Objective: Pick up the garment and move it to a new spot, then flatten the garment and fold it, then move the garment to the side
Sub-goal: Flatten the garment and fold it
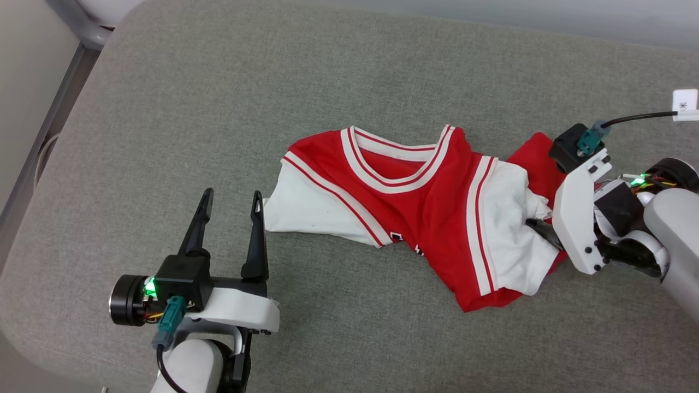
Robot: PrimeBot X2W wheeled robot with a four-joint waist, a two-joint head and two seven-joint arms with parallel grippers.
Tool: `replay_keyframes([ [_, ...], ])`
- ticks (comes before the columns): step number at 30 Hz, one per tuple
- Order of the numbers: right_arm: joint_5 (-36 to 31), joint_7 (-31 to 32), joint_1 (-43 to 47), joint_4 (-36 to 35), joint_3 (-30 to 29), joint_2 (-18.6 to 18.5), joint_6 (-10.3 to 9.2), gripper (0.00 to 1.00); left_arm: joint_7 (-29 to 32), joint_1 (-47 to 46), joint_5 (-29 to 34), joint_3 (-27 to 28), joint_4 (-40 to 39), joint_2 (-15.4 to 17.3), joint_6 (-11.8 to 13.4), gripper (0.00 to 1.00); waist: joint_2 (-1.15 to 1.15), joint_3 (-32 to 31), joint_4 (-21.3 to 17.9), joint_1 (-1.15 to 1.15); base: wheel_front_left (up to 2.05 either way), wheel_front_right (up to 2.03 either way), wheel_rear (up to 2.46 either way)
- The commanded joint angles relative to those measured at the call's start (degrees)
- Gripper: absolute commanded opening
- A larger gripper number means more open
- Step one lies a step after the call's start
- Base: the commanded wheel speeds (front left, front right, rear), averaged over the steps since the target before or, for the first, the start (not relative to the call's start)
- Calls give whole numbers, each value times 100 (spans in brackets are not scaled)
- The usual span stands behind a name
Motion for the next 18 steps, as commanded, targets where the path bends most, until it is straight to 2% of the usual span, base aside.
replay_keyframes([
  [1,49,-37,163,146,175,57,-4,100,-14,-54,54,62,17,-57,-69,100,0,57,50,-1,0,0,0],
  [3,111,-136,216,275,380,75,-3,100,-14,-28,125,133,42,-129,-141,100,0,76,55,-1,0,0,0],
  [4,131,-206,215,327,472,66,-3,81,-14,-16,157,165,56,-161,-168,100,0,77,56,-1,0,0,0],
  [5,140,-295,177,353,548,57,-3,24,-14,-5,191,203,65,-182,-195,100,0,72,51,-1,0,0,0],
  [6,160,-421,109,374,590,36,-3,0,-14,6,215,241,78,-194,-228,100,0,63,41,-1,0,0,0],
  [18,152,-2118,-1155,867,435,-171,-7,0,-15,154,492,556,215,-357,-457,100,0,-345,-75,-1,0,0,0],
])
